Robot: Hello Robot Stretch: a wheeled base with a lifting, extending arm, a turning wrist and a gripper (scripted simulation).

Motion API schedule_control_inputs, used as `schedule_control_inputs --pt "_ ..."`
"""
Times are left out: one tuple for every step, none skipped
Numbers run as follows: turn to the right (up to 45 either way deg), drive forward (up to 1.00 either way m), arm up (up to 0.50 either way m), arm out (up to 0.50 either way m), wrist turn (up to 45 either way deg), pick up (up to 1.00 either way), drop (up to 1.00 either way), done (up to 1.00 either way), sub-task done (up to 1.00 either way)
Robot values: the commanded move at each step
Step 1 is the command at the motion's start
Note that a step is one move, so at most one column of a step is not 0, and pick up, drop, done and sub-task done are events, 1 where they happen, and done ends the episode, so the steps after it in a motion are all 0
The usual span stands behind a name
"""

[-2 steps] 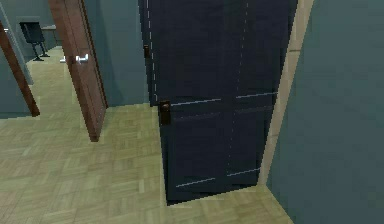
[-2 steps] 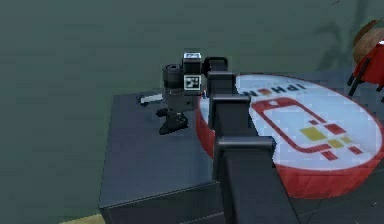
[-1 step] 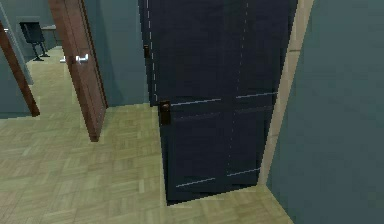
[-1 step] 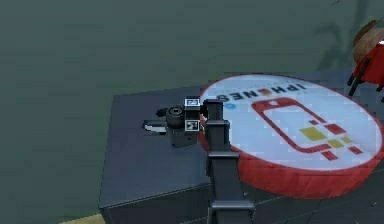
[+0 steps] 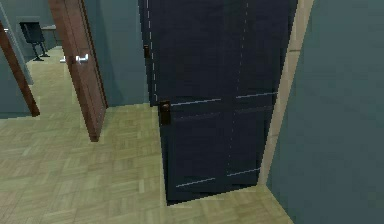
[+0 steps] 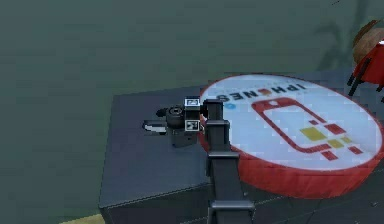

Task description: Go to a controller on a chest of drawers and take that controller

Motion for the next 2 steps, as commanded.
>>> schedule_control_inputs --pt "0.0 0.0 0.1 0.0 0.0 0.0 0.0 0.0 0.0" --pt "0.0 0.0 0.0 0.0 0.0 0.0 0.0 1.0 0.0"
